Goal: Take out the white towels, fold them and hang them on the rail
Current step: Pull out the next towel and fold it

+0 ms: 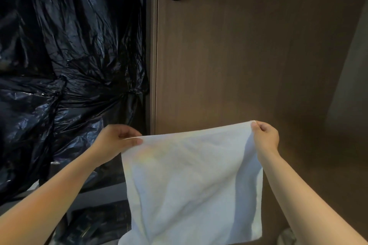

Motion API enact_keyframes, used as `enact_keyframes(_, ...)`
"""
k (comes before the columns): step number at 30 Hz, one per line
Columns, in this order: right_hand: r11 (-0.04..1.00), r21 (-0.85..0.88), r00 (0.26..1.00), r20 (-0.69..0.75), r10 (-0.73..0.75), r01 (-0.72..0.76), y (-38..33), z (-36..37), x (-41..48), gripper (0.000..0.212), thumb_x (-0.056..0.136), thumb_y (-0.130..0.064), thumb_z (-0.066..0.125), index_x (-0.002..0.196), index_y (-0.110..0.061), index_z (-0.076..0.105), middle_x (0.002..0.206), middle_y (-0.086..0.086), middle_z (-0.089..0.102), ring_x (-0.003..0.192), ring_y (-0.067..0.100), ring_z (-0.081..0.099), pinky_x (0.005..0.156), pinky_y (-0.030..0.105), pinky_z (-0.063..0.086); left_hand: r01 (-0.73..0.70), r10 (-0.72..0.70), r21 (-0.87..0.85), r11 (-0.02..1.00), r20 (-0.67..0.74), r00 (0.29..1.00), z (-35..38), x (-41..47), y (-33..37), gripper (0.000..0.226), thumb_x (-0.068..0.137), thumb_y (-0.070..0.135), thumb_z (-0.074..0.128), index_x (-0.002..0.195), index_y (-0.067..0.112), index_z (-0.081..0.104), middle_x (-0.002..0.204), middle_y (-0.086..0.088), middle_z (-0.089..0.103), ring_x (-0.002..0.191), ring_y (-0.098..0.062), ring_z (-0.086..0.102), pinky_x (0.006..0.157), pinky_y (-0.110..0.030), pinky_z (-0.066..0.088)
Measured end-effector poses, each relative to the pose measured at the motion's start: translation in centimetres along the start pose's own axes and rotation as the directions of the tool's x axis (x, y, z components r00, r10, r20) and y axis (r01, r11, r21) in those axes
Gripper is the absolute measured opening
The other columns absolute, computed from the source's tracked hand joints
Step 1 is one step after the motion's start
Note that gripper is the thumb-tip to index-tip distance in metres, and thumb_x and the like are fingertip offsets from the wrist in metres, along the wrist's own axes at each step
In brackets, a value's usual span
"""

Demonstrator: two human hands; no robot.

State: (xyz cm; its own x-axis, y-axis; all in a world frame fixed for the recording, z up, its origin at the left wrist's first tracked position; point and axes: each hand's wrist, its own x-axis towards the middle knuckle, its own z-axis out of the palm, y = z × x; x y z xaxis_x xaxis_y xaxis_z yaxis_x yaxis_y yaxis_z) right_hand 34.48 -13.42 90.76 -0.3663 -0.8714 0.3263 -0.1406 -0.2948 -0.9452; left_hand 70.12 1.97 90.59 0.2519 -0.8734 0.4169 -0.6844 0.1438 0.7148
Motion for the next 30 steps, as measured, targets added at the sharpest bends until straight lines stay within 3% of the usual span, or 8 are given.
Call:
enact_keyframes(8, 0.976, -0.217, 0.996, 0.083, 0.032, -0.013, 1.9, -0.5, -0.3, 0.017, 0.099, -0.017, 0.054, 0.104, -0.007, 0.067, 0.109, 0.010, 0.067, 0.097, 0.021, 0.057, 0.083, 0.029, 0.042, -0.019, 0.012, 0.111, 0.994, 0.056, 0.998, 0.9, -0.8, 0.4, 0.014, 0.081, 0.018, 0.076, 0.076, 0.030, 0.073, 0.069, 0.017, 0.071, 0.068, 0.007, 0.065, 0.052, -0.004, 0.044)
enact_keyframes(11, 0.869, -0.466, 0.982, 0.158, -0.104, 0.167, 2.2, -0.6, -1.8, 0.026, 0.097, -0.017, 0.058, 0.121, -0.009, 0.063, 0.124, 0.012, 0.062, 0.113, 0.028, 0.057, 0.094, 0.033, 0.043, -0.036, 0.032, 0.079, 0.996, 0.052, 0.998, 2.1, -1.7, 1.2, 0.013, 0.079, 0.019, 0.078, 0.074, 0.031, 0.074, 0.072, 0.019, 0.071, 0.070, 0.004, 0.065, 0.058, -0.008, 0.046)
enact_keyframes(13, 0.819, -0.447, 0.927, 0.268, -0.262, 0.360, 2.0, -0.1, -4.0, 0.028, 0.095, -0.017, 0.061, 0.122, -0.010, 0.063, 0.124, 0.009, 0.063, 0.111, 0.023, 0.059, 0.095, 0.028, 0.043, -0.053, 0.047, 0.059, 0.997, 0.112, 0.993, 3.4, -2.4, 2.0, 0.012, 0.078, 0.022, 0.078, 0.072, 0.031, 0.075, 0.076, 0.020, 0.071, 0.073, 0.004, 0.065, 0.064, -0.012, 0.046)
enact_keyframes(16, 0.829, -0.253, 0.762, 0.583, -0.280, 0.498, 2.1, 1.5, -8.9, 0.024, 0.093, -0.020, 0.064, 0.117, -0.019, 0.067, 0.116, -0.004, 0.065, 0.075, 0.000, 0.062, 0.069, 0.008, 0.043, -0.128, 0.111, 0.080, 0.989, 0.187, 0.976, 5.7, -3.8, 3.0, 0.014, 0.078, 0.023, 0.079, 0.071, 0.034, 0.074, 0.078, 0.026, 0.068, 0.079, 0.007, 0.062, 0.063, -0.008, 0.045)
enact_keyframes(19, 0.928, -0.136, 0.632, 0.765, -0.124, 0.347, 3.7, 2.4, -13.4, 0.031, 0.094, -0.024, 0.064, 0.125, -0.026, 0.063, 0.117, -0.010, 0.064, 0.055, 0.005, 0.063, 0.055, 0.013, 0.047, -0.156, 0.143, 0.053, 0.986, 0.193, 0.971, 7.6, -5.4, 3.3, 0.014, 0.076, 0.021, 0.080, 0.071, 0.033, 0.074, 0.077, 0.025, 0.068, 0.076, 0.002, 0.062, 0.064, -0.007, 0.043)
enact_keyframes(22, 0.985, -0.117, 0.600, 0.800, 0.018, 0.126, 6.0, 2.0, -16.4, 0.025, 0.095, -0.027, 0.062, 0.121, -0.029, 0.064, 0.103, -0.006, 0.071, 0.054, 0.011, 0.063, 0.054, 0.022, 0.050, -0.140, 0.138, 0.004, 0.990, 0.148, 0.979, 8.4, -7.0, 3.0, 0.014, 0.074, 0.020, 0.081, 0.073, 0.033, 0.075, 0.077, 0.020, 0.069, 0.071, -0.004, 0.060, 0.063, -0.011, 0.044)
enact_keyframes(26, 0.998, -0.060, 0.629, 0.775, 0.055, -0.014, 8.0, 1.6, -19.0, 0.014, 0.097, -0.023, 0.059, 0.105, -0.023, 0.071, 0.093, -0.005, 0.072, 0.061, 0.017, 0.066, 0.056, 0.024, 0.049, -0.086, 0.092, -0.082, 0.993, 0.067, 0.993, 9.1, -9.4, 2.4, 0.022, 0.072, 0.017, 0.084, 0.080, 0.035, 0.073, 0.084, 0.022, 0.068, 0.077, -0.004, 0.064, 0.068, -0.013, 0.049)
enact_keyframes(30, 0.999, -0.033, 0.719, 0.694, 0.020, 0.003, 9.0, 1.3, -20.0, 0.017, 0.095, -0.014, 0.061, 0.084, -0.021, 0.072, 0.069, -0.003, 0.068, 0.063, 0.013, 0.063, 0.060, 0.021, 0.049, 0.085, -0.085, -0.219, 0.972, 0.009, 0.996, 9.3, -12.3, 0.8, 0.025, 0.070, 0.024, 0.085, 0.089, 0.032, 0.071, 0.088, 0.023, 0.071, 0.081, 0.002, 0.068, 0.068, -0.007, 0.050)
